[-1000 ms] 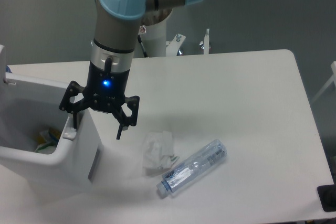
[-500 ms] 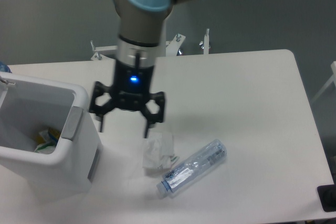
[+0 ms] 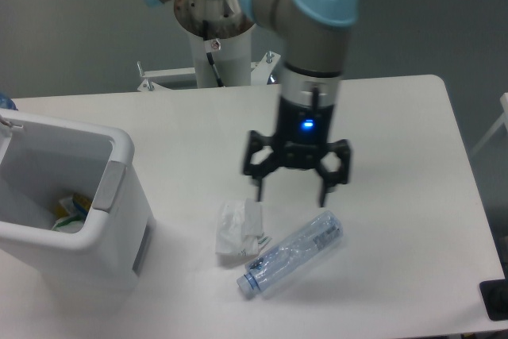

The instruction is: Open the trash can

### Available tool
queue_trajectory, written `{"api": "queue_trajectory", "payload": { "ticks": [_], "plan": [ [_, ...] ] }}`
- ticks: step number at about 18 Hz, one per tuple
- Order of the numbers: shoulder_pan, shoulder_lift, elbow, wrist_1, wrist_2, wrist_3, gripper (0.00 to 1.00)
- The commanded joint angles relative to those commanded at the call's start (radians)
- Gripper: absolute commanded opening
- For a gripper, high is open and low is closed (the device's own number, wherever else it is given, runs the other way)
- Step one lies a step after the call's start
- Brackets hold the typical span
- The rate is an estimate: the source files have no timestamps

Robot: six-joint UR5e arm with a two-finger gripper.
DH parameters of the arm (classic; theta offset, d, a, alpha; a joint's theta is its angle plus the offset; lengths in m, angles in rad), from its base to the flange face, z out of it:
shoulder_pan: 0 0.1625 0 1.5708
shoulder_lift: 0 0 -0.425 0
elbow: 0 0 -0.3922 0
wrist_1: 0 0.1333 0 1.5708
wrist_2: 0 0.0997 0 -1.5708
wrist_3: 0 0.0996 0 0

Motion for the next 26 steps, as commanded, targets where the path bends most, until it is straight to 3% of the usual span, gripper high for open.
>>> {"api": "queue_trajectory", "payload": {
  "ticks": [5,20,26],
  "plan": [
    [0.026,-0.043,0.003,-0.008,0.173,0.158,1.0],
    [0.028,-0.058,-0.038,-0.054,0.295,0.465,1.0],
    [0.025,-0.06,-0.054,-0.051,0.298,0.476,1.0]
  ]
}}
